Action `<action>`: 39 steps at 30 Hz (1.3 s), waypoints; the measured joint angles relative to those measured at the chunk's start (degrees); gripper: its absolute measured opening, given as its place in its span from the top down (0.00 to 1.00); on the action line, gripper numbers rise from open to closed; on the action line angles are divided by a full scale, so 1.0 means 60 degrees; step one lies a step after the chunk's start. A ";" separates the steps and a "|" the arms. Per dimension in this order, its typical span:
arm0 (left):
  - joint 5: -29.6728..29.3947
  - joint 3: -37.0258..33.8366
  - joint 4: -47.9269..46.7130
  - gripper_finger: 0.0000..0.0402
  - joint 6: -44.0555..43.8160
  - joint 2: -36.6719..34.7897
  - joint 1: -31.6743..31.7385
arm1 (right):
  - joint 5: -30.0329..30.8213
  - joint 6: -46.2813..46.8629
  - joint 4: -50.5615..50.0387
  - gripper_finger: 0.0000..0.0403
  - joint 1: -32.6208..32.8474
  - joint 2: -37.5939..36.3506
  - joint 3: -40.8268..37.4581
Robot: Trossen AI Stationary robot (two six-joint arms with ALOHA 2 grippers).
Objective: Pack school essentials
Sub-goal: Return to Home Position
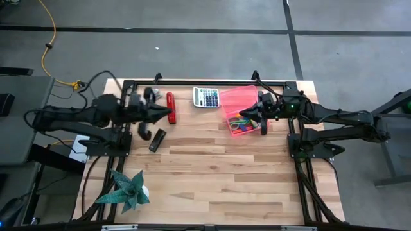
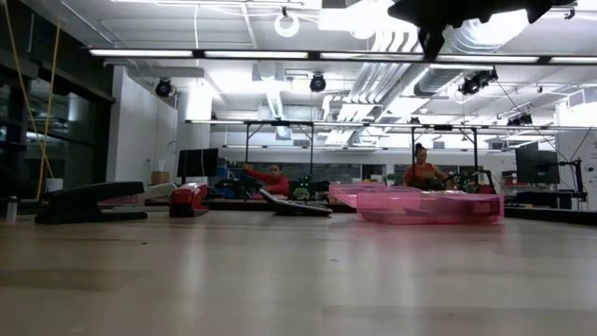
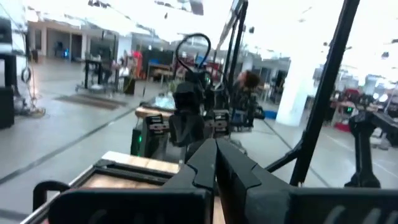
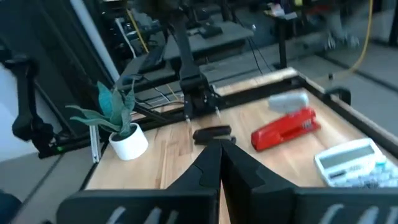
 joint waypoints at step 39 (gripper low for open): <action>0.0417 -0.6808 0.2630 1.00 -0.1366 -0.5532 0.0271 | -0.0062 0.0699 0.0100 1.00 0.0189 0.0007 0.0004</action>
